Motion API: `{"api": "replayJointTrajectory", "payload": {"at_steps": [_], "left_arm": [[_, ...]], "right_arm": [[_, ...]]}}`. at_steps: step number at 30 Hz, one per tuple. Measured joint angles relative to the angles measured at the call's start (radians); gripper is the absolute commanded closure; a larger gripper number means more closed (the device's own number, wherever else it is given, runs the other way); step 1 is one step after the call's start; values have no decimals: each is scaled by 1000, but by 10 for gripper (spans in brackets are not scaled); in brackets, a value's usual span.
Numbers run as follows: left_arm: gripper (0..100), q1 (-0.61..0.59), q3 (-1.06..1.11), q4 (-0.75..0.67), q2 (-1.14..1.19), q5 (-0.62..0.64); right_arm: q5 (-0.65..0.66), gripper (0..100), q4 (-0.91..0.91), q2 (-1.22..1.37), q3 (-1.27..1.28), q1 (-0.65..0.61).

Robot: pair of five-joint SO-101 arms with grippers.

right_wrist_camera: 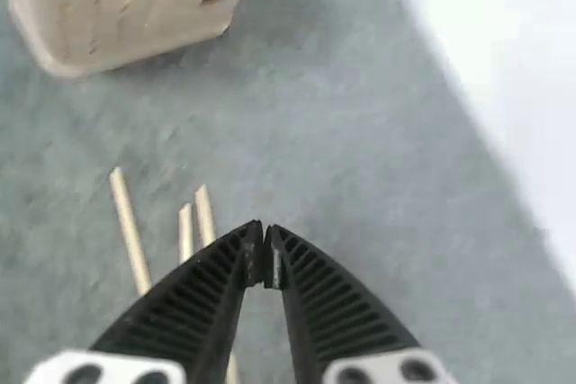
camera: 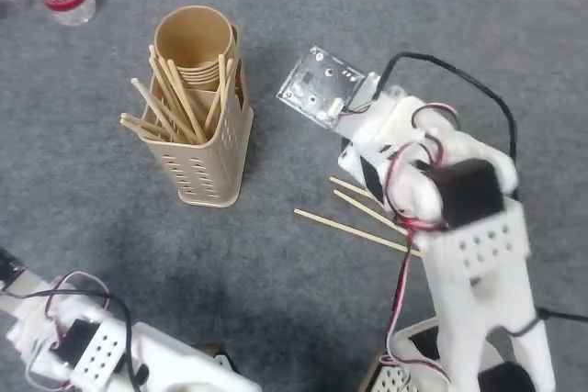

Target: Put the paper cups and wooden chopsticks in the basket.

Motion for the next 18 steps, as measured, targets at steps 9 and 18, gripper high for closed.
{"api": "replayJointTrajectory", "payload": {"at_steps": [9,18], "left_arm": [[930,0,0,0,0,0],[930,0,0,0,0,0]], "right_arm": [[164,774,-298,226,468,141],[195,742,-486,551,499,213]]}}
